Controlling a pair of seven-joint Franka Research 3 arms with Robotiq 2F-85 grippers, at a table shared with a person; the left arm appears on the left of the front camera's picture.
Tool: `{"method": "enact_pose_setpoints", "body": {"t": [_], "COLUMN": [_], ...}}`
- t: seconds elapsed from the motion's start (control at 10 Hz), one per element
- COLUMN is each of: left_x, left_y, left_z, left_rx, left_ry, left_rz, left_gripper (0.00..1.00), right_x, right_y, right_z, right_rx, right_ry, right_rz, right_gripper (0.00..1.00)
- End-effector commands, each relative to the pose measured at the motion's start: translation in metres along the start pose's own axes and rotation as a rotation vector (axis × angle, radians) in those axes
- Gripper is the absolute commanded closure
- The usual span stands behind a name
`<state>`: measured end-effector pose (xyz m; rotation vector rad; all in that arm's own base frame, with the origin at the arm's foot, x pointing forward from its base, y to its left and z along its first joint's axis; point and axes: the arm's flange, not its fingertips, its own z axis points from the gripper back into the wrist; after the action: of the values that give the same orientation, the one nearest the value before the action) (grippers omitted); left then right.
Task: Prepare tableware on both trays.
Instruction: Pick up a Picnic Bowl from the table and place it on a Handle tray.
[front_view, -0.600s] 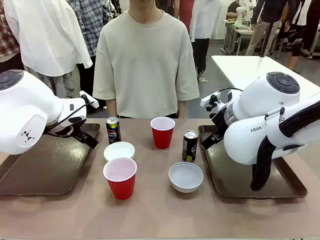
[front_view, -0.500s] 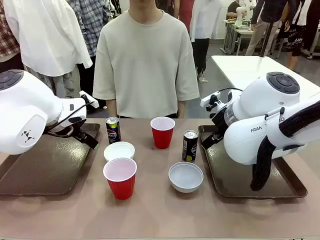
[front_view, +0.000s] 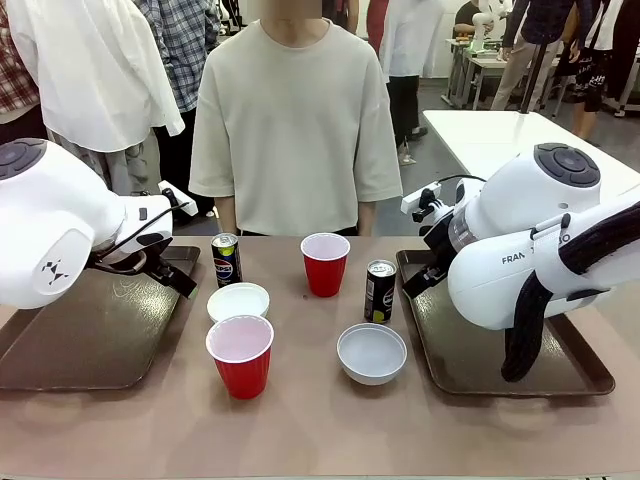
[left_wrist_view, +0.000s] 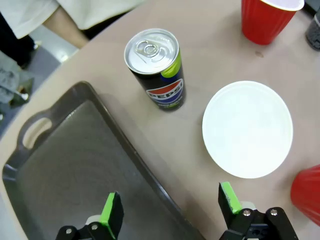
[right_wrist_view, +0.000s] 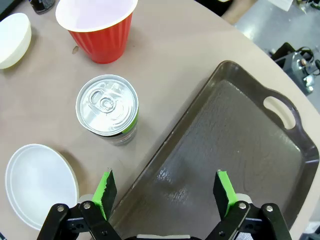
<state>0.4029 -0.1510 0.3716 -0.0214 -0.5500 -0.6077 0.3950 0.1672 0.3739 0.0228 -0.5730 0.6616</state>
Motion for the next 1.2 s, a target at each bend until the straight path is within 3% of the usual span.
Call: {"method": "enact_pose_setpoints", "body": {"t": [0.0, 0.4, 0.6, 0.8, 1.0, 1.1], "left_x": [0.000, 0.000, -0.024, -0.045, -0.059, -0.061], "left_y": [0.000, 0.000, -0.020, -0.028, -0.039, -0.038], "left_z": [0.000, 0.000, 0.076, 0.140, 0.167, 0.167], "left_rx": [0.000, 0.000, 0.031, 0.005, -0.044, 0.089], "left_ry": [0.000, 0.000, 0.076, 0.170, 0.237, 0.139], "left_rz": [0.001, 0.000, -0.016, -0.043, -0.049, -0.073], "left_gripper": [0.00, 0.00, 0.00, 0.00, 0.00, 0.00], "right_x": [0.000, 0.000, -0.006, -0.020, -0.044, -0.043], "right_y": [0.000, 0.000, 0.036, 0.071, 0.095, 0.101], "right_z": [0.000, 0.000, 0.063, 0.123, 0.161, 0.162], "right_rx": [0.000, 0.000, -0.112, -0.190, -0.153, -0.338], "right_ry": [0.000, 0.000, 0.141, 0.142, 0.177, 0.087], "right_rz": [0.000, 0.000, -0.033, -0.049, -0.099, -0.109], "right_gripper": [0.00, 0.00, 0.00, 0.00, 0.00, 0.00]}}
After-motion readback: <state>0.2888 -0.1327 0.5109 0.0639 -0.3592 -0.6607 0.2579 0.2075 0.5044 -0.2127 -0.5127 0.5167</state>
